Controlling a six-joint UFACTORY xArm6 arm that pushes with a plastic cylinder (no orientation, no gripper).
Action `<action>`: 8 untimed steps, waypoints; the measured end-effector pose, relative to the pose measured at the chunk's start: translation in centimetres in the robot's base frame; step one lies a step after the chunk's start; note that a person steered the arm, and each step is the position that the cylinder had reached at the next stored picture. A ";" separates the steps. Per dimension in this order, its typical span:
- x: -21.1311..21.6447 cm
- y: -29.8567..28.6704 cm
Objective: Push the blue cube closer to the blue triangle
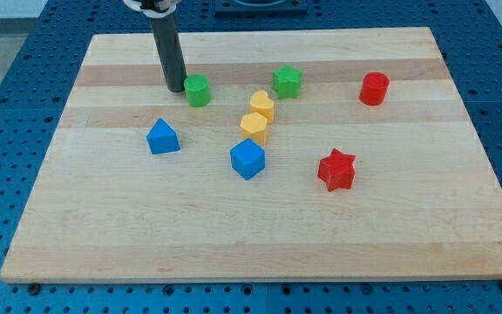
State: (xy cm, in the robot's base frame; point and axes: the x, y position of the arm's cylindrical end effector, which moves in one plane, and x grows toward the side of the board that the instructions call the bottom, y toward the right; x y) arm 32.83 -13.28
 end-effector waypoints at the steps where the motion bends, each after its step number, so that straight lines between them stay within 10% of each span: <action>1: 1.8 0.0; 8: 5.3 3.5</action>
State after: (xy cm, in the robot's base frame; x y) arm 38.13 -9.77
